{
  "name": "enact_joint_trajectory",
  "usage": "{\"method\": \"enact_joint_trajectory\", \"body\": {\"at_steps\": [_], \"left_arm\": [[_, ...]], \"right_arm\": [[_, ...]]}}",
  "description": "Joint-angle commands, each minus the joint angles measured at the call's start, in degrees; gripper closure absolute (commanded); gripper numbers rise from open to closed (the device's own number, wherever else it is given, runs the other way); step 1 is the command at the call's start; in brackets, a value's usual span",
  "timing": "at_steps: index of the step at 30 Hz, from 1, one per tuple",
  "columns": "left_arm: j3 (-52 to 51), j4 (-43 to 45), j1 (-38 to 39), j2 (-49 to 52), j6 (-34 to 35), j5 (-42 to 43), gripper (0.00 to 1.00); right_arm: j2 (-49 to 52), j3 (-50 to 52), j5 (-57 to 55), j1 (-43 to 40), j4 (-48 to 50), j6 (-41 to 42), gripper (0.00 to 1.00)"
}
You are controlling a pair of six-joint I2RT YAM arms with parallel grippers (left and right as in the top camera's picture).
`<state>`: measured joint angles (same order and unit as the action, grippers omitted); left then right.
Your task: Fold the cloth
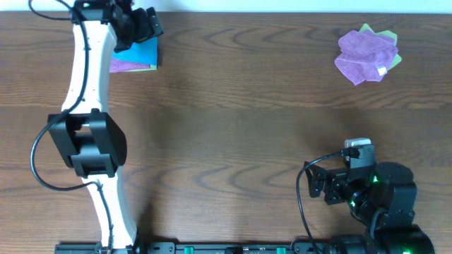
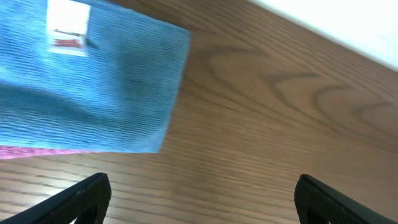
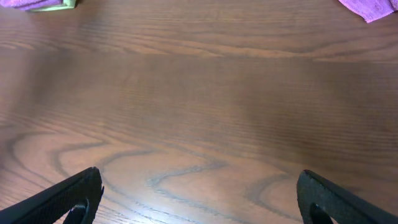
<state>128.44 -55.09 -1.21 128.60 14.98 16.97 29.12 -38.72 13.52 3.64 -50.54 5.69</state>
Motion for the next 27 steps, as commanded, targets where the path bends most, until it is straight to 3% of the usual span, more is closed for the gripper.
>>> {"method": "enact_joint_trajectory", "body": {"at_steps": [1,3,15,27], "left_arm": [[1.97,-0.31,-0.24,0.81,5.22,4.20,0.05],[1.97,0.02,-0.26,0.81,9.16,5.64,0.04],[1.97,-6.32,-0.37,0.70,6.99,11.04,0.05],[1.77,-9.20,-0.46,-6.29,1.05,2.60,0.05]], "right_arm": [[-0.24,0.20,0.00,-0.35,-0.07,0.68,0.01],[-0.24,0.17,0.02,-0.35,-0.07,0.68,0.01],[-0.24,0.17,0.02,-0.35,-0.07,0.70,0.01],[-0.24,0.17,0.00,-0.35,-0.07,0.68,0.01]]}}
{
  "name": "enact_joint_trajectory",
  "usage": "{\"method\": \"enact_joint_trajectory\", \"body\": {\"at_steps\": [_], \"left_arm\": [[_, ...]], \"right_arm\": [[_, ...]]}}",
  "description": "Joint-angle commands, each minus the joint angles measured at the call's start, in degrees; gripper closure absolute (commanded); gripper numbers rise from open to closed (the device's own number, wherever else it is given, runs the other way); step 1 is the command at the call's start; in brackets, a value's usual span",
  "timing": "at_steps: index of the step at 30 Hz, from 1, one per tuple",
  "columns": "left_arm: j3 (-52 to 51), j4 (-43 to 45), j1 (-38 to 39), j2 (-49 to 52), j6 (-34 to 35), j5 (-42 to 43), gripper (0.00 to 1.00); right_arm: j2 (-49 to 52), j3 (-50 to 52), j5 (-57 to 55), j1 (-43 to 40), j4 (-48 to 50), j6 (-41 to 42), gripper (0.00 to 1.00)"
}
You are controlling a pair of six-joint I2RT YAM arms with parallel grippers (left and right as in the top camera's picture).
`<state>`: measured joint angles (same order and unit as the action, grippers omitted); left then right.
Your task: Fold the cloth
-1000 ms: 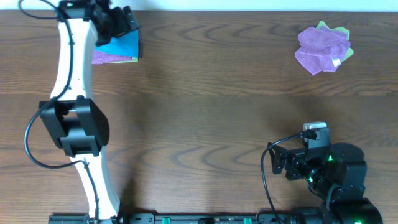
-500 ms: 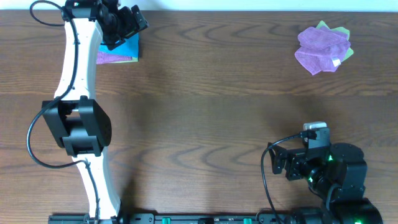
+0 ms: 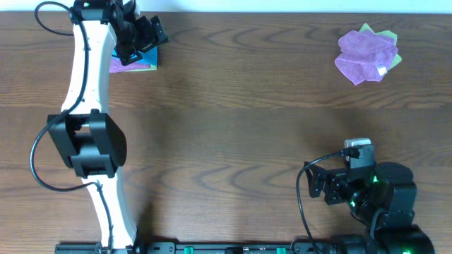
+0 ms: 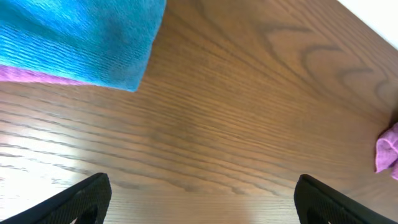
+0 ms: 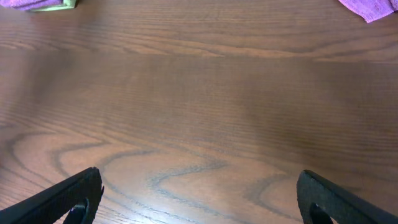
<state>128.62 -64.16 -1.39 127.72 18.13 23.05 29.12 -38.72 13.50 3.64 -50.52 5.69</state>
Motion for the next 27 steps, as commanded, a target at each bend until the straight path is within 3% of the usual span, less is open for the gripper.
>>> {"method": "enact_joint_trajectory", "body": {"at_steps": [1,7,21,27], "left_arm": [[1.55,-0.11,-0.28,-6.25,-2.12,-4.15,0.05],[-5.60,4.00,0.35,-13.66,-4.57,-7.19,0.05],[-50.38,31.95,0.33,-43.30,-7.87,-7.67,0.05],[-64.02,38.38,0.33,-55.87,-7.87,-11.13,0.05]], "right_arm": [[-0.24,0.17,0.04,-0.35,-0.09,0.68,0.01],[-0.24,0.17,0.04,-0.35,-0.09,0.70,0.01],[-0.24,0.17,0.04,-0.35,-0.09,0.68,0.01],[-0.24,0.17,0.04,-0.35,-0.09,0.70,0.01]]}}
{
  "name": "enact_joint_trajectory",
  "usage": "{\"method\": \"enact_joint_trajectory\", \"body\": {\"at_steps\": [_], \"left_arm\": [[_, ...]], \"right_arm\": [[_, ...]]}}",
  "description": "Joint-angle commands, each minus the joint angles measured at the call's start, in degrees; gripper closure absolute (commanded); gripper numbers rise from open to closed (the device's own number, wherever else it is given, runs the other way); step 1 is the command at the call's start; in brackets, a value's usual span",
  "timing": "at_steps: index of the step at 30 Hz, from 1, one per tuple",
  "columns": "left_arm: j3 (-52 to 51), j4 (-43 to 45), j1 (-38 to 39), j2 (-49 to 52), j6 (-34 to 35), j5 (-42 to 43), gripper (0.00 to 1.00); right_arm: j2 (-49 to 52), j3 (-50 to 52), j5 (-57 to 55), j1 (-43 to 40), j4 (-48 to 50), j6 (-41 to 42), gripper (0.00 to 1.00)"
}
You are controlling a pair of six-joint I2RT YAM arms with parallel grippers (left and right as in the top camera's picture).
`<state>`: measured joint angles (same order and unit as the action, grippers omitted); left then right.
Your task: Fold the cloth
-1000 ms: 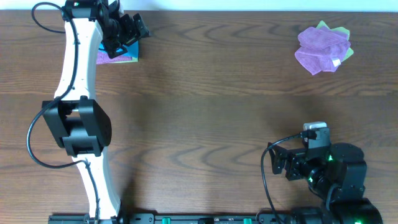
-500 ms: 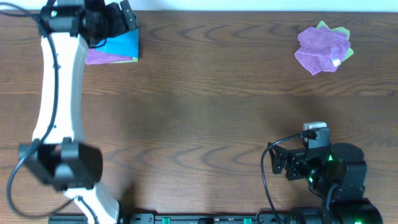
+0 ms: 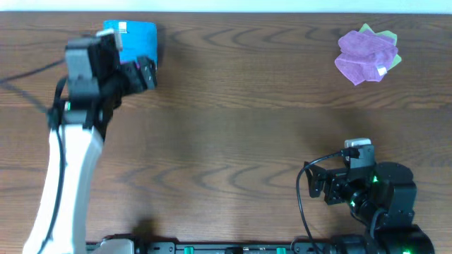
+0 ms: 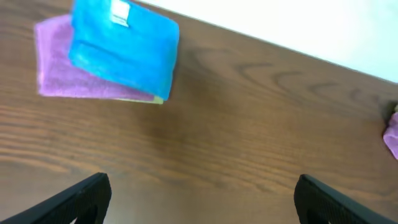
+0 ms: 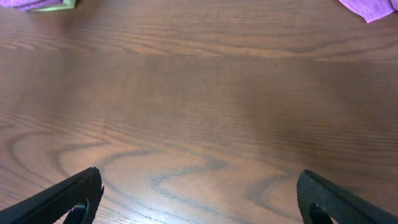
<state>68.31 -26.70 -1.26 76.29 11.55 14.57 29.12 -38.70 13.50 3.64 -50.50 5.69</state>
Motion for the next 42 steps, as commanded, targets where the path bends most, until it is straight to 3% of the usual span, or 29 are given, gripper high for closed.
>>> {"method": "enact_joint_trajectory", "body": {"at_steps": [1,24,34,42], "left_arm": [[-5.81,1.20,0.20,-6.95,-1.31,-3.30,0.05],[-41.88,1.86,0.11,-50.73,-1.31,-9.27,0.04],[-51.65,0.96,0.11,-63.28,-1.66,-11.04,0.05],[-54.10,-2.40,0.11,-68.35,-9.22,-11.17,0.05]], "right_arm": [[-0.24,0.15,0.02,-0.35,-0.11,0.68,0.01],[-0.24,0.15,0.04,-0.35,-0.11,0.68,0.01],[-0.24,0.15,0.04,-0.35,-0.11,0.68,0.01],[-0.24,0.15,0.04,-0.35,-0.11,0.68,0.01]]}}
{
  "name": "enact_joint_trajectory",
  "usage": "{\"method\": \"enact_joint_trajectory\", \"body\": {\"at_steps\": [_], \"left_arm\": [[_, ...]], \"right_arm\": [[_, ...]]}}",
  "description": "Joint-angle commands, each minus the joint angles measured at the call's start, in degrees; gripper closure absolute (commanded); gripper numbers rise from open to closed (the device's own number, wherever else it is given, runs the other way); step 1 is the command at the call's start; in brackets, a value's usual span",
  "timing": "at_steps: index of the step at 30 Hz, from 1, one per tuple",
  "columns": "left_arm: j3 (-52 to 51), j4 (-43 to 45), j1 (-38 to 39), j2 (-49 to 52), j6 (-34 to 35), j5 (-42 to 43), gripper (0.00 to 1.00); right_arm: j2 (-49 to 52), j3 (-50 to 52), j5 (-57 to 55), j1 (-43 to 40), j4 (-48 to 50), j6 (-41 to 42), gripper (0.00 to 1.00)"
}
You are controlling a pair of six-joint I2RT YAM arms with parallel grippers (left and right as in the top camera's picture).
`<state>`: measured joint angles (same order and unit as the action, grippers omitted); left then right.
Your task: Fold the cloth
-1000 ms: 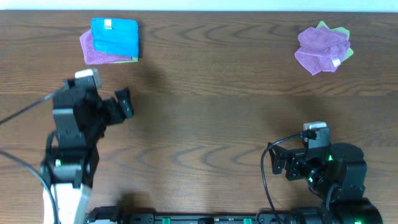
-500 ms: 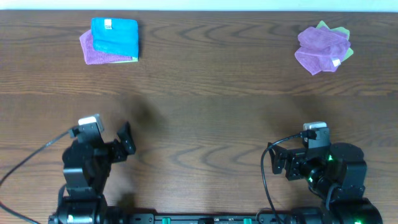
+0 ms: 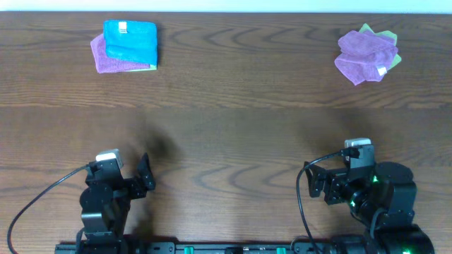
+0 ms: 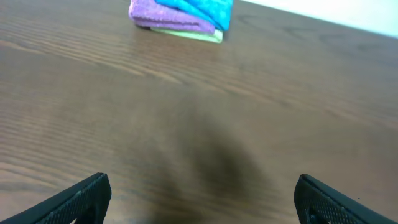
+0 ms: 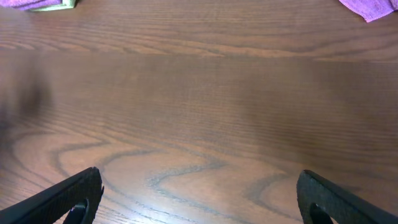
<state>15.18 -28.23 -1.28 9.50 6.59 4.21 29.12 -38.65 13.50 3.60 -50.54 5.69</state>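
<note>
A folded blue cloth [image 3: 130, 40] lies on top of a folded purple cloth [image 3: 102, 58] and a green one at the table's far left; the same stack [image 4: 180, 14] shows at the top of the left wrist view. My left gripper [image 3: 145, 183] sits drawn back at the near left edge, open and holding nothing, far from the stack. At the near right my right gripper [image 3: 316, 185] is also open and empty. A crumpled purple cloth [image 3: 364, 56] lies over a green one at the far right.
The brown wooden table [image 3: 233, 120] spans the whole view, with a white wall strip along its far edge. Both arm bases and their cables sit along the near edge.
My left arm has drawn back from beside the stack at the far left to the near left edge of the table. The blue cloth stays on the stack. The right arm has not moved.
My left gripper hung open right over the blue cloth on the far-left stack. It then stood a little to the right of it, then nearer, with the whole stack in its view. Now the arm rests at the near edge, and the stack lies uncovered.
</note>
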Motion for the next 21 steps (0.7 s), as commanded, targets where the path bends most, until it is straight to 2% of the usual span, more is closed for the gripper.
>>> {"method": "enact_joint_trajectory", "body": {"at_steps": [1,7,21], "left_arm": [[-1.20,-1.70,0.15,-2.12,-5.20,-0.81,0.04],[-2.40,-6.25,0.13,-5.64,-9.49,-1.46,0.05],[-6.29,-7.58,0.13,-9.29,-9.86,-3.19,0.05]], "right_arm": [[-0.24,0.11,0.04,-0.31,-0.07,0.68,0.01],[-0.24,0.11,0.04,-0.31,-0.07,0.68,0.01],[-0.24,0.11,0.04,-0.31,-0.07,0.68,0.01]]}}
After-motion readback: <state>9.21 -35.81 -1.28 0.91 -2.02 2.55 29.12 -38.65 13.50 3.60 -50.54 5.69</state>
